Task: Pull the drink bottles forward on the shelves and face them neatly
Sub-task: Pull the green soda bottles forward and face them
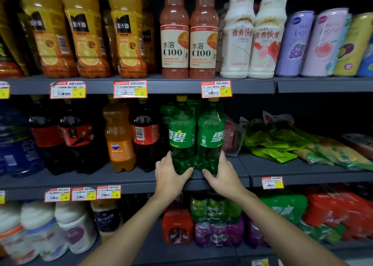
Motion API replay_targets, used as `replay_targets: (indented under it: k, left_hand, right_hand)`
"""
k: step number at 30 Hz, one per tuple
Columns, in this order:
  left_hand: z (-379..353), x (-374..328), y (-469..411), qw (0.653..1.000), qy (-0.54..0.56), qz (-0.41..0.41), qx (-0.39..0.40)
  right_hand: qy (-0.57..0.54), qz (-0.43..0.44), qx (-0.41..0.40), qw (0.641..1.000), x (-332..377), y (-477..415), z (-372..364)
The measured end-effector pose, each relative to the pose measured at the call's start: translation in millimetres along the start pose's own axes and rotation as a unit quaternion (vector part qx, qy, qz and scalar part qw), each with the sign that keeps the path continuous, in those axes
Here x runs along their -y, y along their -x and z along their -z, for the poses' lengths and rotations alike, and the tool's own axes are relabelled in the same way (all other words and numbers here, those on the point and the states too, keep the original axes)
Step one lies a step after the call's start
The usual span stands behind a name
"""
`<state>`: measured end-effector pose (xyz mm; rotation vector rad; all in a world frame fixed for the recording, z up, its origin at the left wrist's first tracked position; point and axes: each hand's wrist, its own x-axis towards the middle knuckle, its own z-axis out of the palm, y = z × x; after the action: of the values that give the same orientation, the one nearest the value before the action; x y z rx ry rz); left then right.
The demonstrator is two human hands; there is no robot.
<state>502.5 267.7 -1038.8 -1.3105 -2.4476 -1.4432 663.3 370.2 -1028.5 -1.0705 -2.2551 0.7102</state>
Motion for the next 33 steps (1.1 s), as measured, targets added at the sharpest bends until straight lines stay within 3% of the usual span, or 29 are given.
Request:
replay_targets:
  k: [8, 16, 27, 33]
  left_hand:
    - [-1.9, -6.7, 4.9, 0.997, -0.022, 0.028, -0.071]
    - [16.7, 6.0, 0.9, 0.999, -0.033, -0.035, 0.004]
    - [30.9, -1.1, -6.0, 0.993, -0.084, -0.032, 0.08]
    - [29.8, -5.5, -9.0, 0.994, -0.08, -0.012, 0.078]
  right_hand:
    - [-0.029, -0.017, -0.072, 0.997, 8.8, -5.6, -10.4]
    - [-0.003, 0.046, 0.016, 0.999, -6.3, -16.7, 9.4]
    - [0.023, 0.041, 0.045, 0.998, -7.6, -29.2, 16.4]
    - [0.044, 0.042, 0.043, 0.997, -8.5, -29.5, 15.9]
